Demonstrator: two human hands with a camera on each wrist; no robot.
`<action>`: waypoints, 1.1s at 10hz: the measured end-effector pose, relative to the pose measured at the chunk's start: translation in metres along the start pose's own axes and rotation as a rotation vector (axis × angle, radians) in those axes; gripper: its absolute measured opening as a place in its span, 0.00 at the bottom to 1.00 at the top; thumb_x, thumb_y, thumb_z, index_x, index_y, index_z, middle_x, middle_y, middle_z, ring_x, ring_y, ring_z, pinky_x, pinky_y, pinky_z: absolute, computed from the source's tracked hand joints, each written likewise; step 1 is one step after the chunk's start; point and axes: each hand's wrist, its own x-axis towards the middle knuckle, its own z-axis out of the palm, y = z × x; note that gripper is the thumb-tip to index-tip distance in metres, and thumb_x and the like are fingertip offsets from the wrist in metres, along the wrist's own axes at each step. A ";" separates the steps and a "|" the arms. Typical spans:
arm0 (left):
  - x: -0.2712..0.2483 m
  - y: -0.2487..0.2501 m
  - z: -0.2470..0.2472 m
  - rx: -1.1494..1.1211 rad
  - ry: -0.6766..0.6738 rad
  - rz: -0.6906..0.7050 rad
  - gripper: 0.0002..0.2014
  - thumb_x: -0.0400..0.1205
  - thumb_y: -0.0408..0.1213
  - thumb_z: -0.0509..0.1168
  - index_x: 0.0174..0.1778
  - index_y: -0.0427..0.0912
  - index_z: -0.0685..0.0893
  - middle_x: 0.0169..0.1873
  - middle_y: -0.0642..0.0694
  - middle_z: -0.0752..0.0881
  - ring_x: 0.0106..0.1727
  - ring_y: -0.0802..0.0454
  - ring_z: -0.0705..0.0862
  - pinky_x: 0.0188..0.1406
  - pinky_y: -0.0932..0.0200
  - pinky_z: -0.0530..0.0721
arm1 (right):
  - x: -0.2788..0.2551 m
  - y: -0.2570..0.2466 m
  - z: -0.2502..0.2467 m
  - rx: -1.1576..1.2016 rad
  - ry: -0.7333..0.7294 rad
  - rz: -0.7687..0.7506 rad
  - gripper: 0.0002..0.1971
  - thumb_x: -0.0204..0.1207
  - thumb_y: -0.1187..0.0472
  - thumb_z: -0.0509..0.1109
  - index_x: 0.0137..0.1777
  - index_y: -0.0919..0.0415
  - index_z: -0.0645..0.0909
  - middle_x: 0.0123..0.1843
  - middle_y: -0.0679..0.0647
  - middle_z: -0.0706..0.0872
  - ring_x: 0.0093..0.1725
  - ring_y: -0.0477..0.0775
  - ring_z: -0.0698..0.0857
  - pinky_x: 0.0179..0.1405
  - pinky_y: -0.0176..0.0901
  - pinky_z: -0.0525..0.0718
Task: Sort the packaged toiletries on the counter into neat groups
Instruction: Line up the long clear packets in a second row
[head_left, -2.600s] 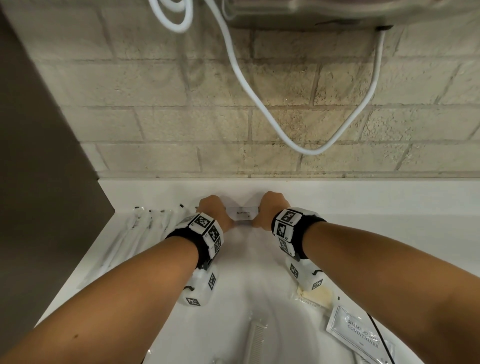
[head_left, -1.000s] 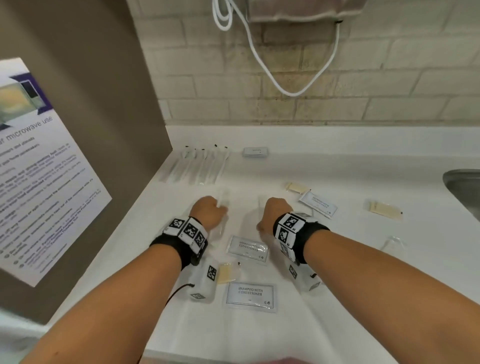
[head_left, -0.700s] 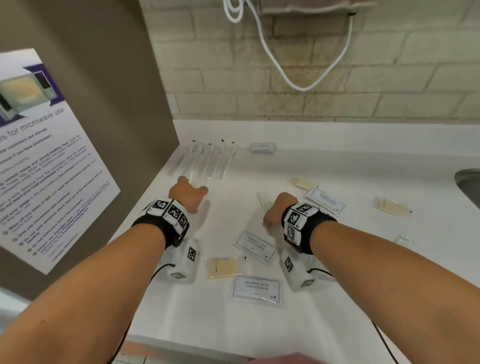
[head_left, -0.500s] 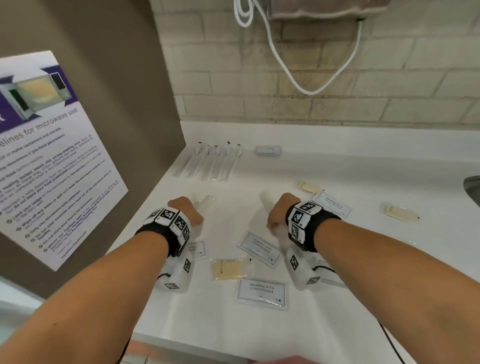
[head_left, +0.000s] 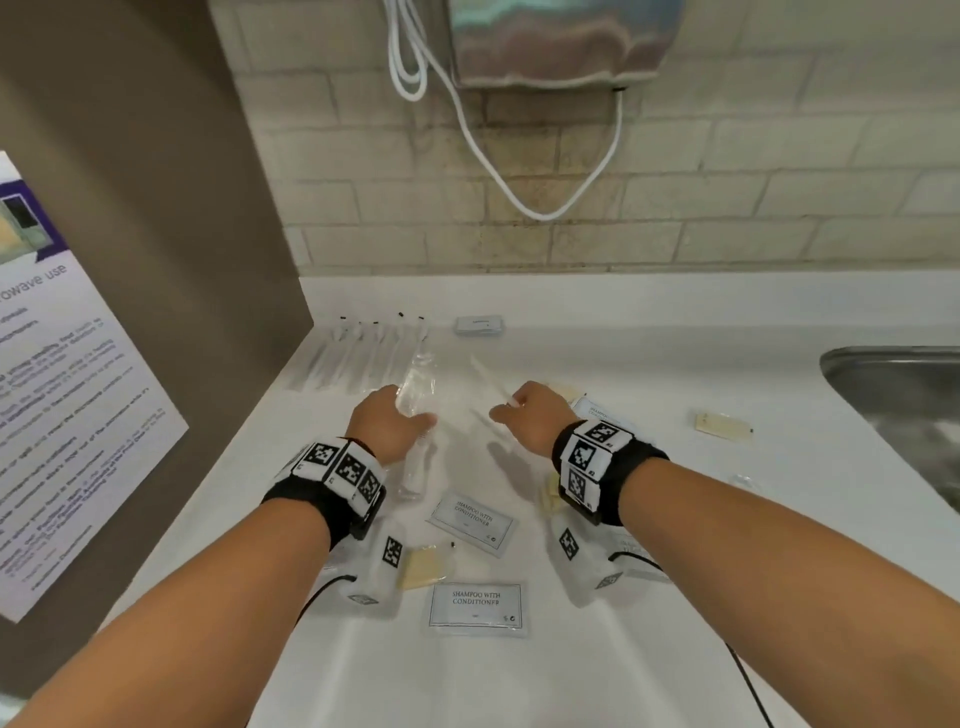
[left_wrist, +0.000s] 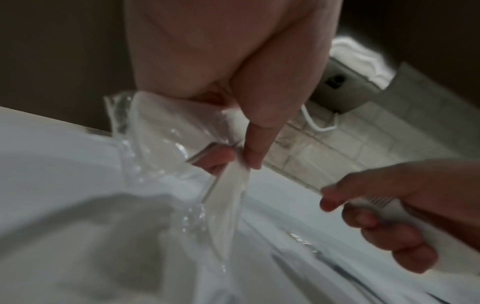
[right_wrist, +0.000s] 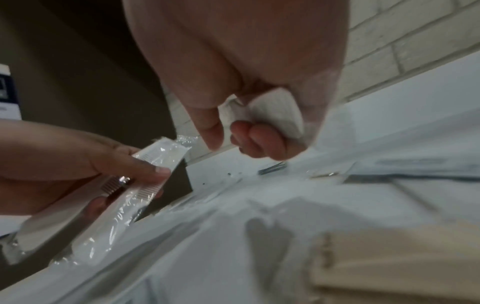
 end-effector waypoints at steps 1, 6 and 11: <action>-0.005 0.033 0.020 -0.046 -0.066 0.089 0.15 0.77 0.45 0.71 0.49 0.38 0.79 0.42 0.43 0.83 0.42 0.42 0.82 0.55 0.40 0.86 | -0.011 0.022 -0.029 -0.141 0.018 0.144 0.13 0.74 0.54 0.72 0.46 0.63 0.76 0.41 0.55 0.81 0.44 0.57 0.82 0.33 0.40 0.78; -0.028 0.086 0.086 -0.087 -0.201 0.210 0.17 0.76 0.46 0.72 0.55 0.41 0.81 0.49 0.42 0.87 0.51 0.41 0.86 0.55 0.38 0.86 | -0.046 0.063 -0.041 -0.395 -0.072 0.297 0.12 0.79 0.55 0.65 0.59 0.53 0.83 0.50 0.43 0.81 0.46 0.57 0.85 0.50 0.43 0.86; -0.036 0.072 0.075 -0.085 -0.194 0.161 0.17 0.75 0.46 0.73 0.55 0.40 0.81 0.50 0.41 0.87 0.52 0.40 0.87 0.55 0.38 0.86 | -0.007 0.065 -0.049 -0.541 -0.023 0.292 0.09 0.73 0.56 0.73 0.52 0.54 0.83 0.51 0.57 0.84 0.47 0.58 0.86 0.49 0.45 0.86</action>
